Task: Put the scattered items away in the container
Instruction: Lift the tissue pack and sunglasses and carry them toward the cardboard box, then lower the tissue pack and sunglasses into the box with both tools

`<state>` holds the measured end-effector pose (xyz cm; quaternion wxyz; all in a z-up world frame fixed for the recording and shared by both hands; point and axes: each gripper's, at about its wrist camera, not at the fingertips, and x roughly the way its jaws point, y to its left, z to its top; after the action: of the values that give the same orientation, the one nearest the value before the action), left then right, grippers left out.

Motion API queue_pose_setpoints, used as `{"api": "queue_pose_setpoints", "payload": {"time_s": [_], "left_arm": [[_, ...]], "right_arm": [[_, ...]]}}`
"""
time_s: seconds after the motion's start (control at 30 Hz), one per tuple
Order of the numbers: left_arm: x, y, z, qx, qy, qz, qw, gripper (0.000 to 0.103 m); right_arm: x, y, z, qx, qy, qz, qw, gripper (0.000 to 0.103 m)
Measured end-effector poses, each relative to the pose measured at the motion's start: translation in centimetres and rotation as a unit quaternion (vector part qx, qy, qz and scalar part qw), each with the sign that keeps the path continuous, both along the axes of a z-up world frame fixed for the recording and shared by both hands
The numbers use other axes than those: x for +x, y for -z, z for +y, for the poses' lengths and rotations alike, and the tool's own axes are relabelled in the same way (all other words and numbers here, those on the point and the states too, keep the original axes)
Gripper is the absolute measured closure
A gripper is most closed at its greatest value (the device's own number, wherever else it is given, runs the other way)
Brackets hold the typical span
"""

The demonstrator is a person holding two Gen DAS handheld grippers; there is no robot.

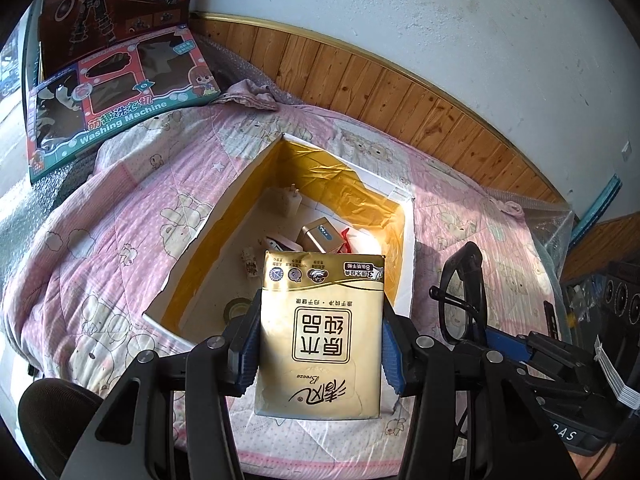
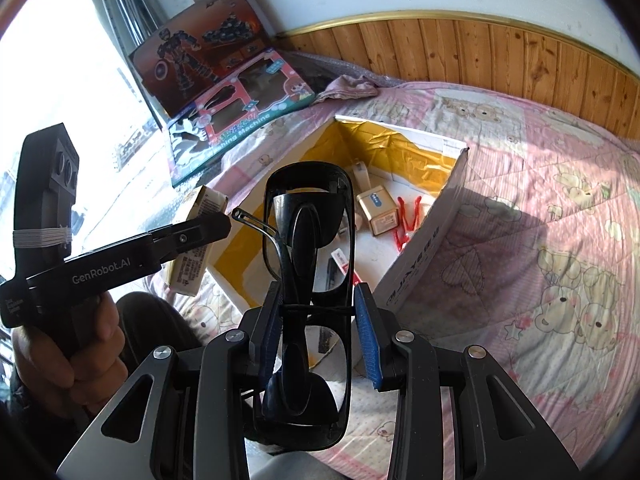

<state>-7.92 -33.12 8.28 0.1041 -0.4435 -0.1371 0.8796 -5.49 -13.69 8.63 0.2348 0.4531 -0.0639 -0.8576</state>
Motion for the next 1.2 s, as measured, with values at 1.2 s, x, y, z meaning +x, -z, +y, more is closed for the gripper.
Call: {"api": "queue_pose_setpoints", "payload": {"time_s": [1.2], "left_arm": [[-5.5,5.8,3.1,0.01,0.018,-0.058,0.9981,0.052]], "right_arm": [[-11.9,1.3,-1.2,0.065,0.01,0.002,0.998,0.066]]}}
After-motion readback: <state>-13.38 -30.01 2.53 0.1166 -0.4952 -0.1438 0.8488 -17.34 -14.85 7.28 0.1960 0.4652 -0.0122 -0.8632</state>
